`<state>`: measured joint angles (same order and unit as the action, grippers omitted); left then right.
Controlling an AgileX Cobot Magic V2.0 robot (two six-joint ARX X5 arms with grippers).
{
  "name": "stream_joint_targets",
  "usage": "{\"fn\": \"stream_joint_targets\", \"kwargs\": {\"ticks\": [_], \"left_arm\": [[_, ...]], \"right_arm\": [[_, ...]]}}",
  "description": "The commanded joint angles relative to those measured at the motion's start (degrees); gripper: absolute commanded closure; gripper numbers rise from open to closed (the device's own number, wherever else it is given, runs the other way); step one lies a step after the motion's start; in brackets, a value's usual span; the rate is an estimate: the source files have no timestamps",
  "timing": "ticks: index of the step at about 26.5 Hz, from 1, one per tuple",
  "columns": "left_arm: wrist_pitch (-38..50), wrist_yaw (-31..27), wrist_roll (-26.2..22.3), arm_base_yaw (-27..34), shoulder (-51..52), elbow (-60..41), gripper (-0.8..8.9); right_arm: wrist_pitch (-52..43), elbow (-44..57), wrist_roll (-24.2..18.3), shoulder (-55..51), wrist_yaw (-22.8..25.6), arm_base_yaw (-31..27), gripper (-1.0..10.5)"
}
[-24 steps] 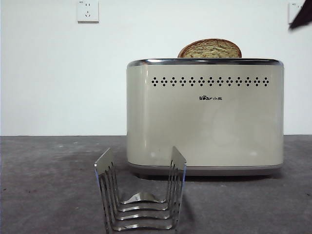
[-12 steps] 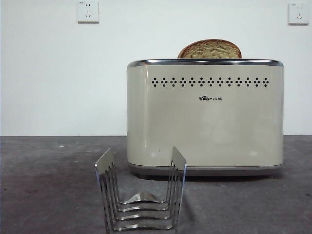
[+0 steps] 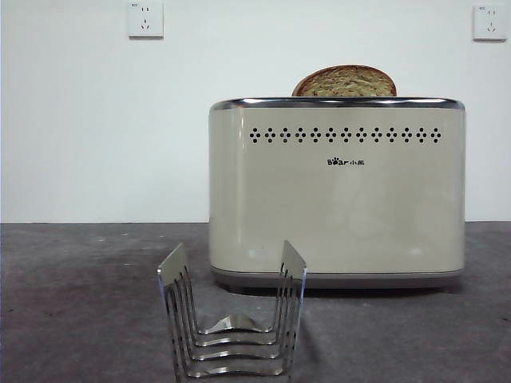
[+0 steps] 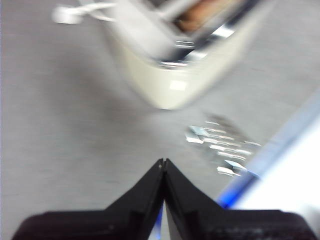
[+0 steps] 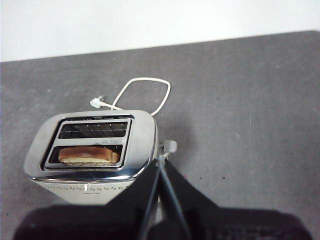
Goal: Pick up a slice of bread from the rack,put the bread on the toaster,press the button
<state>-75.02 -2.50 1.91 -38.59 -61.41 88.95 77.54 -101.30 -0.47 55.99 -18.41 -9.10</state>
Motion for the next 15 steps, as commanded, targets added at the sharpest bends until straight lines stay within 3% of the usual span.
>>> {"fn": "stream_joint_targets", "kwargs": {"ticks": [1, 5, 7, 11, 15], "left_arm": [[9.9, -0.02, -6.01, 8.79, 6.19, -9.6, 8.17], [48.83, -0.07, -5.99, 24.9, 25.24, -41.83, 8.17], [59.98, -0.09, -5.42, 30.82, 33.68, -55.43, 8.17], [63.8, -0.11, -5.29, 35.32, 44.63, -73.7, 8.17], [64.17, -0.09, -5.27, 35.65, 50.14, -81.13, 8.17]], "right_arm": [[1.16, -0.11, -0.26, 2.21, 0.04, 0.04, 9.5], [1.16, -0.13, -0.26, 8.35, 0.02, 0.04, 9.5], [1.16, -0.13, -0.26, 12.0, 0.04, 0.04, 9.5], [1.14, -0.13, -0.26, 19.78, 0.04, 0.04, 9.5], [0.83, -0.13, -0.26, 24.46, 0.09, 0.04, 9.5]]}}
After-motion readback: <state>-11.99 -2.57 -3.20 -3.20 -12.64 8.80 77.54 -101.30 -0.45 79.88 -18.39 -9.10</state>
